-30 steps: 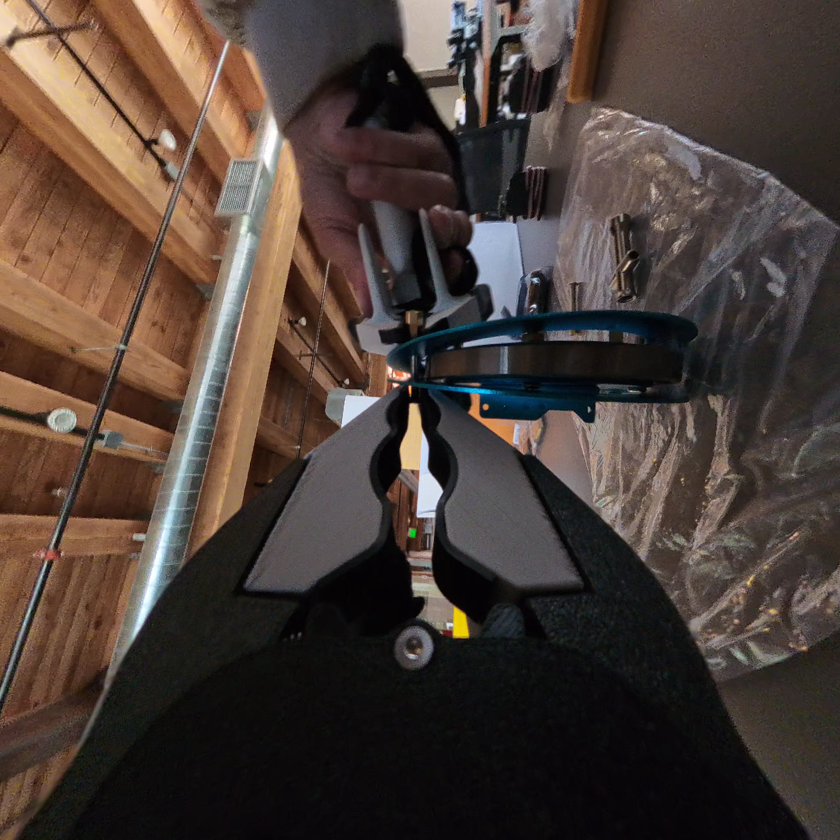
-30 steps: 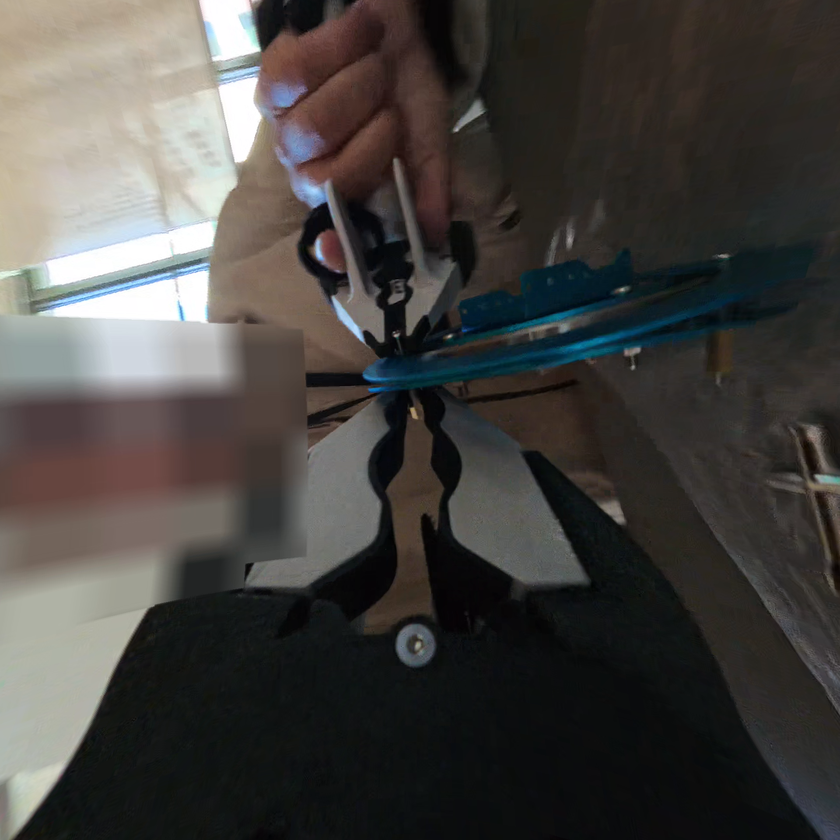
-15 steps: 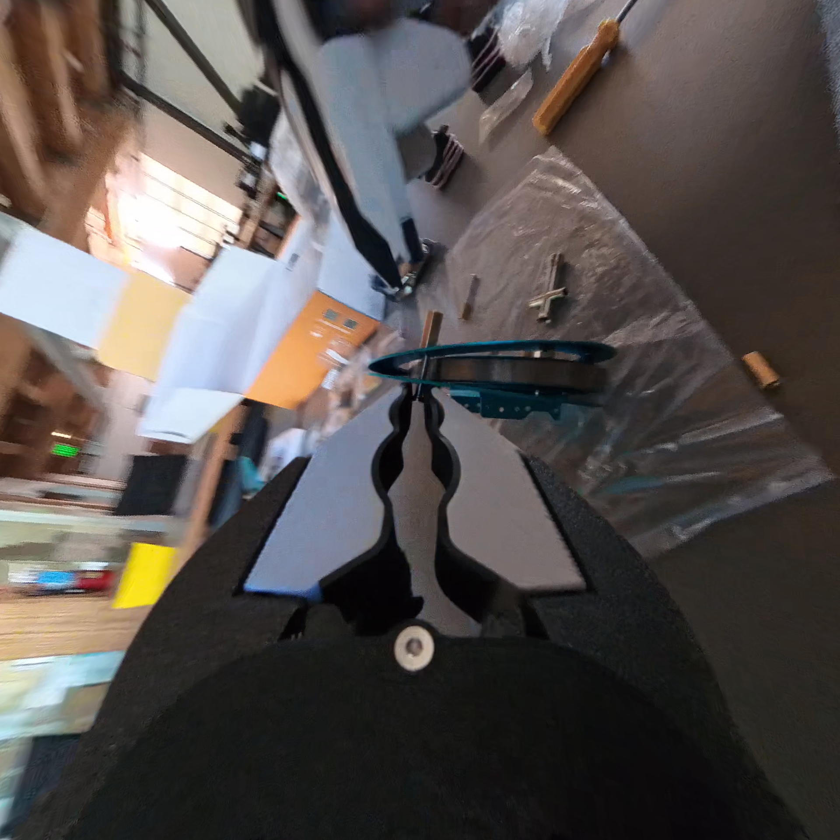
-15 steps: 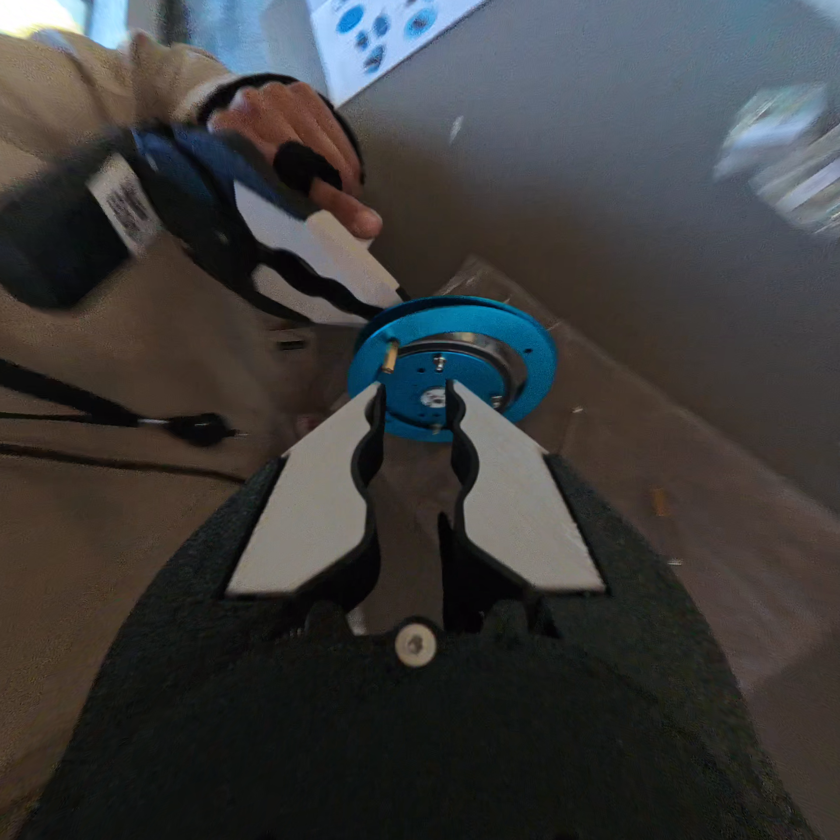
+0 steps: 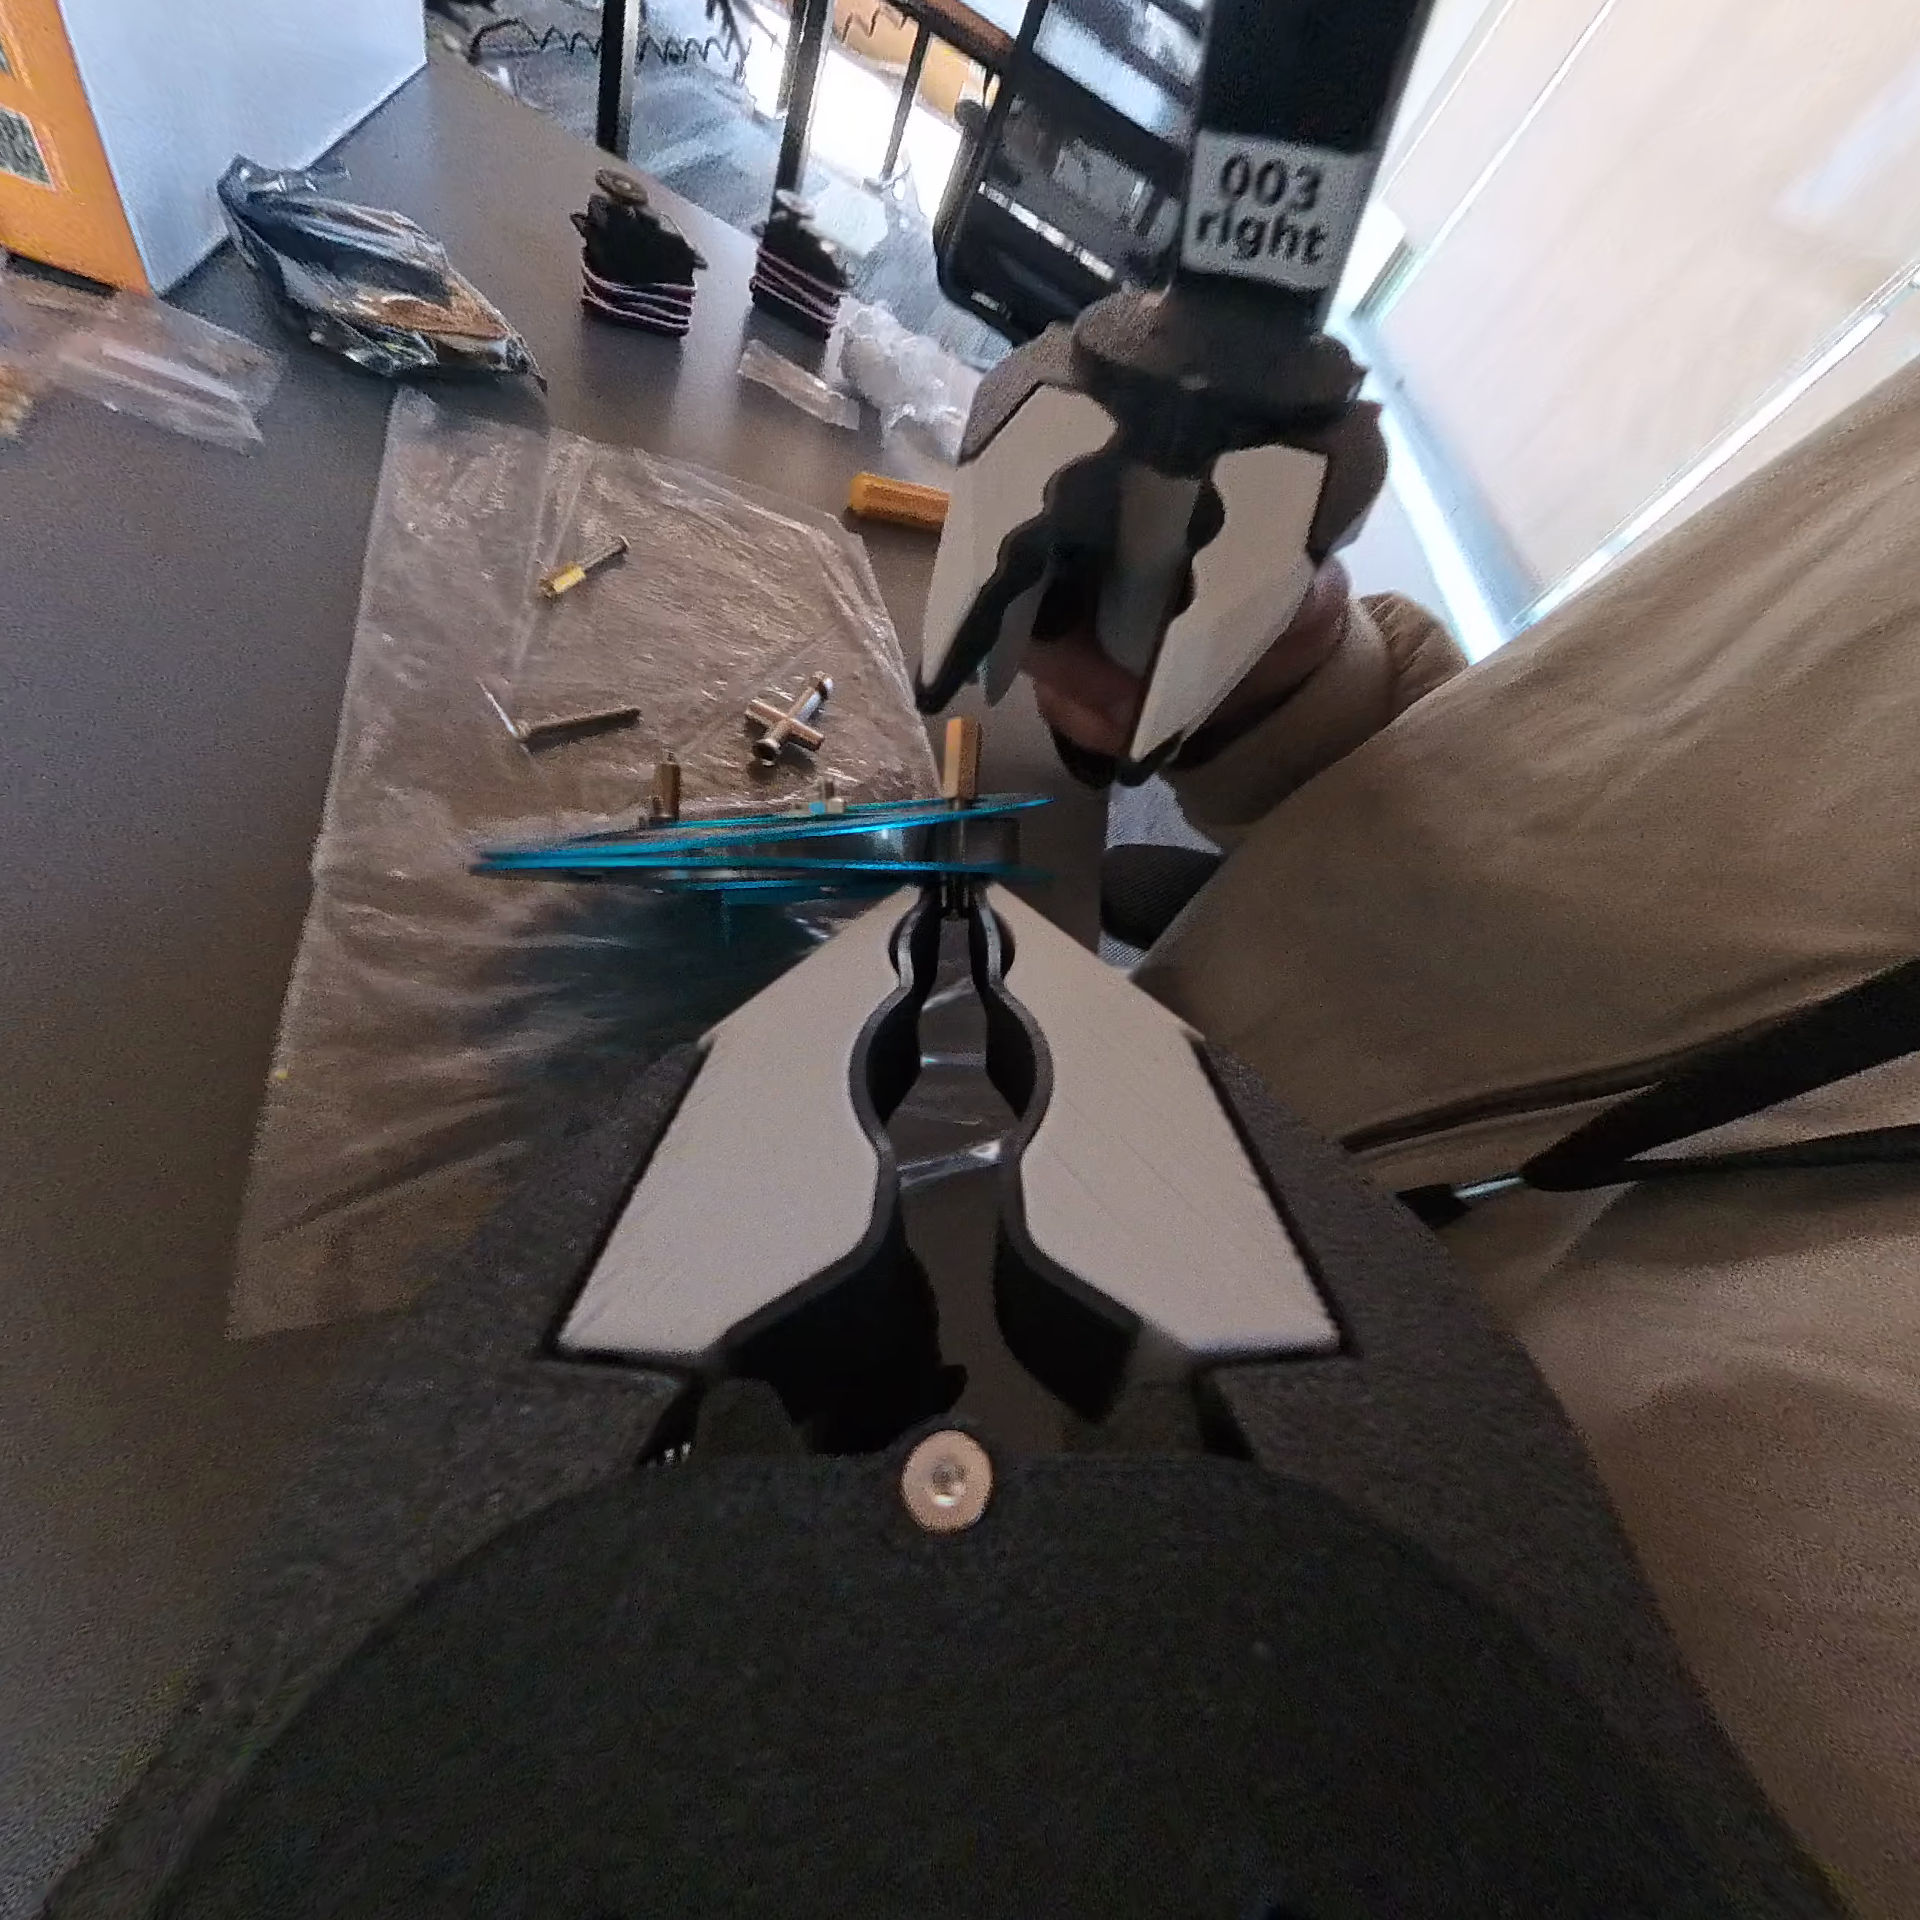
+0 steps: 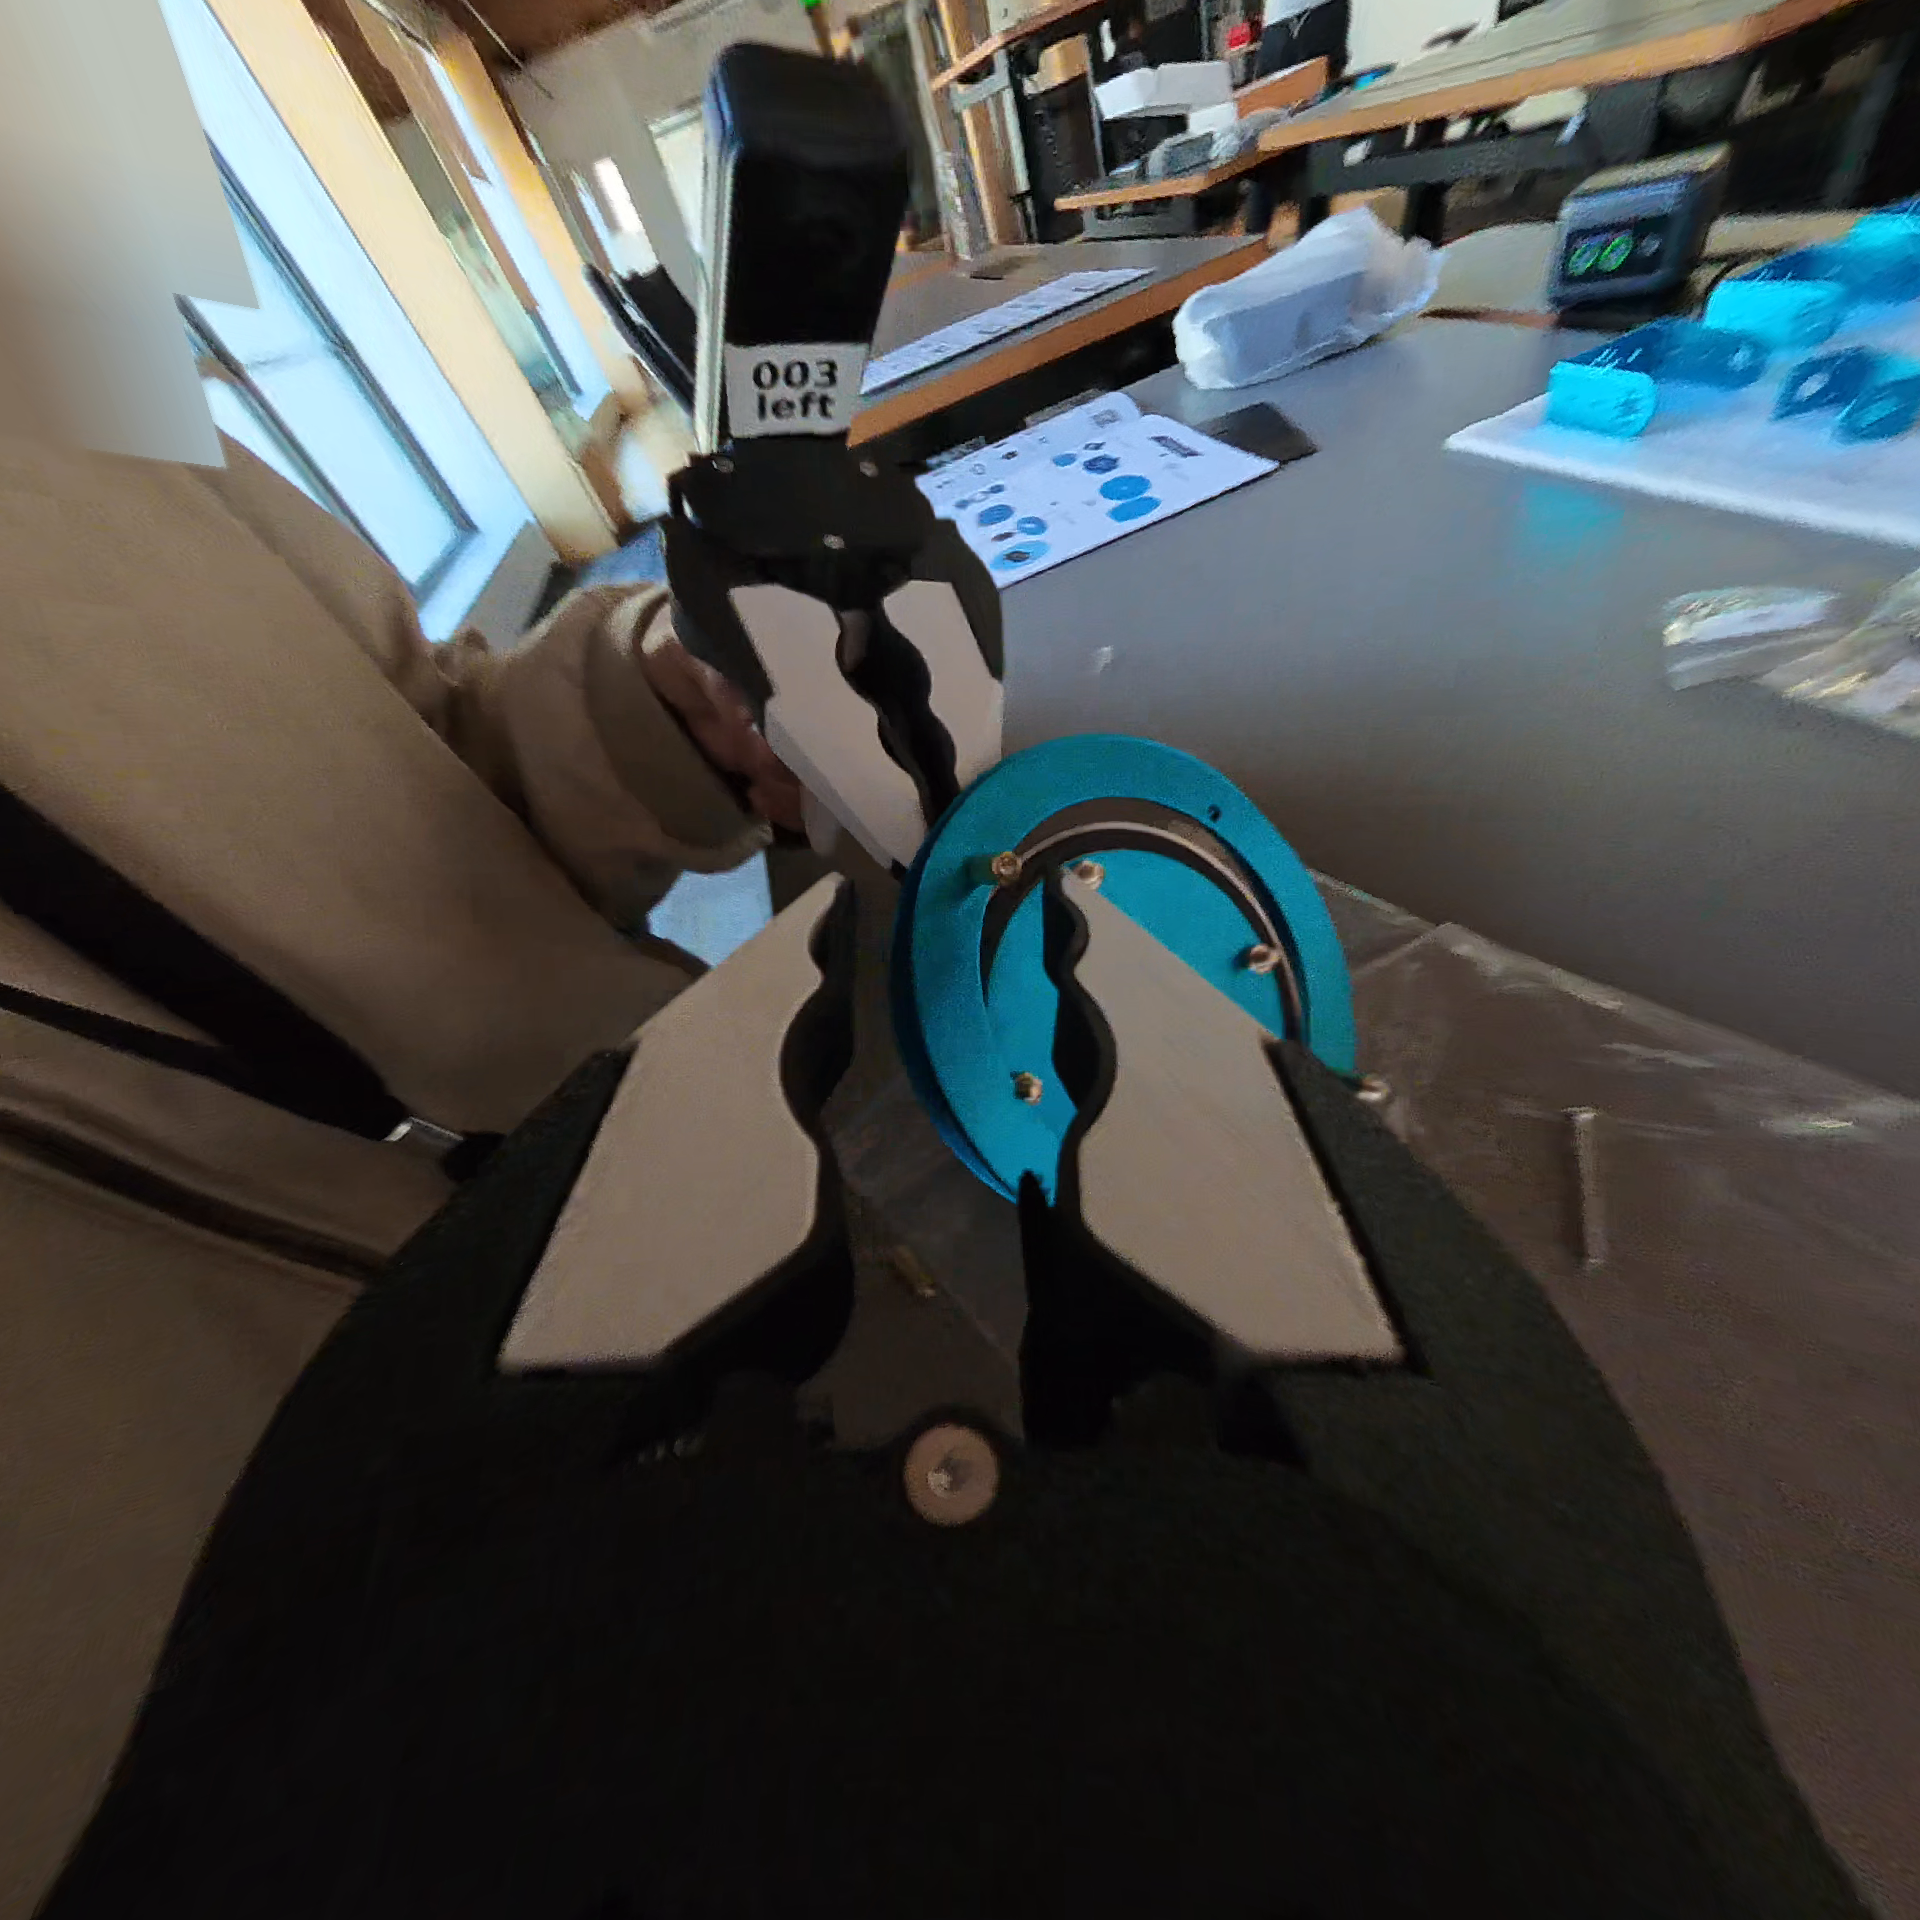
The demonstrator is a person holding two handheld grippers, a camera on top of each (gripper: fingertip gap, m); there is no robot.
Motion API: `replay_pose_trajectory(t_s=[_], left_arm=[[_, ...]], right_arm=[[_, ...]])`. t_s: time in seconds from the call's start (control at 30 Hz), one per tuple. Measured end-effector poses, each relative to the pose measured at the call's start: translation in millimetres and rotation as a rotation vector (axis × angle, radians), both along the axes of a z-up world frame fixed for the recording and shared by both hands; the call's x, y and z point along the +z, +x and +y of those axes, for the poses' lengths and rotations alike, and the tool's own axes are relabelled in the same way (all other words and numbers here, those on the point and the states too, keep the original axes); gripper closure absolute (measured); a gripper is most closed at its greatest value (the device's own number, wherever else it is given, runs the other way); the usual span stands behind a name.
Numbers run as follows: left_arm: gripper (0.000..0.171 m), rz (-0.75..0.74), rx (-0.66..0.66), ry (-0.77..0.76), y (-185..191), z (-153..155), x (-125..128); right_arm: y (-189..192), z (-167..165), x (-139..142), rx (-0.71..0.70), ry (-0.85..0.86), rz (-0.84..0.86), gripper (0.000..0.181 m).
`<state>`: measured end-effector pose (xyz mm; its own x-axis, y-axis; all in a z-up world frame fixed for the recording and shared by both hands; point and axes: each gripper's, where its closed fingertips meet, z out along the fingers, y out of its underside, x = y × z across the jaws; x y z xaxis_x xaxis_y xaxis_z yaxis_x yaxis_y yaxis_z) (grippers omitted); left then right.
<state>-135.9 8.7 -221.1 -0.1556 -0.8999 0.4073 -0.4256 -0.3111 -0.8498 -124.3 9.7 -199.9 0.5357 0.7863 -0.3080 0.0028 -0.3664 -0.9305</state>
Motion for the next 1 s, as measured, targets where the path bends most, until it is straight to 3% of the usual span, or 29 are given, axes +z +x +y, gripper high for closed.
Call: replay_pose_trajectory(t_s=[0.3,0.47,0.73,0.87,1.0], left_arm=[[0.168,-0.095,0.013,-0.197,2.0,-17.9,-2.3],[0.169,-0.129,-0.012,-0.331,3.2,-24.8,1.4],[0.169,-0.175,-0.011,-0.544,5.5,-19.7,10.1],[0.169,-0.180,-0.008,-0.543,7.2,-18.5,11.5],[0.169,-0.187,0.008,-0.502,8.6,-11.9,15.1]], right_arm=[[-6.8,2.4,-3.9,0.094,-0.175,0.206,0.164],[-7.7,-1.0,-8.2,0.124,-0.195,0.195,0.164],[-1.6,-7.5,0.2,0.185,-0.305,0.391,0.166],[1.7,-5.9,1.1,0.156,-0.291,0.404,0.167],[11.8,-0.3,-1.0,0.083,-0.229,0.302,0.167]])
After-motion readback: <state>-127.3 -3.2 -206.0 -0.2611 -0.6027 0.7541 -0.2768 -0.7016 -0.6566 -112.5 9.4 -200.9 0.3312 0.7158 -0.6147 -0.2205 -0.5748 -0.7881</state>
